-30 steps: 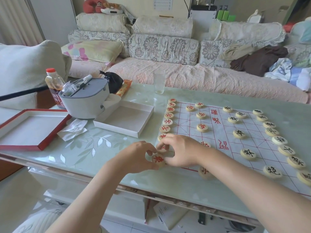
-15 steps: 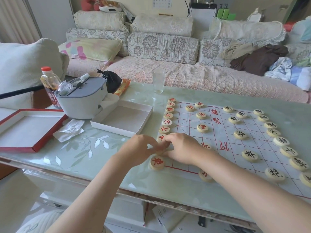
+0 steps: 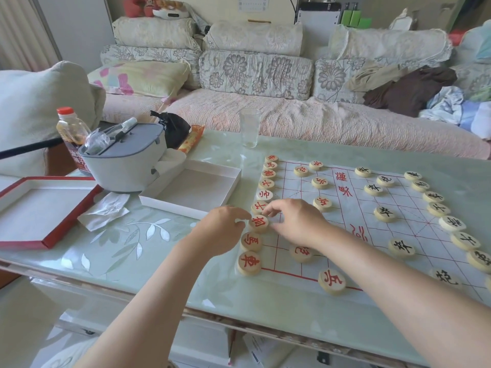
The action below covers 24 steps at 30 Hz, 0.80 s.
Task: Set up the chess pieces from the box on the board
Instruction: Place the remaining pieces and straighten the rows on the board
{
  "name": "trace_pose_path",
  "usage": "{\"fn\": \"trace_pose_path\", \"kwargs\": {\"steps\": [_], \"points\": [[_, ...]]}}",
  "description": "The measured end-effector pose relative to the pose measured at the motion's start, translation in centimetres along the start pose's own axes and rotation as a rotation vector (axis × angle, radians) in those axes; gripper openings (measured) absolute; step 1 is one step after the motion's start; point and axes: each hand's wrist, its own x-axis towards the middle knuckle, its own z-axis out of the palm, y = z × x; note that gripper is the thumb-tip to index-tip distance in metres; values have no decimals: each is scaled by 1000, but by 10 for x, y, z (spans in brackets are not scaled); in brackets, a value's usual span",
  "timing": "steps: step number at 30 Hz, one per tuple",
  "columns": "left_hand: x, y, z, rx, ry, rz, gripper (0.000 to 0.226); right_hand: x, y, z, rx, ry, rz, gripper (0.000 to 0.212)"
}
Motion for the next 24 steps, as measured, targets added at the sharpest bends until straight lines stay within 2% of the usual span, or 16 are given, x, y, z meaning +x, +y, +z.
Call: {"fn": "trace_pose_path", "kwargs": {"steps": [5, 17, 20, 24], "points": [[9, 3, 3, 91, -88, -17, 35, 5, 0, 10, 23, -10, 0, 20], [13, 1, 8, 126, -49, 58, 36, 6, 0, 12, 46, -20, -32, 23], [14, 5, 4, 107, 4, 49, 34, 5, -1, 7, 92, -24, -25, 24], [25, 12, -10, 87, 134, 26, 39, 13, 3, -9, 130, 38, 17, 14]]}}
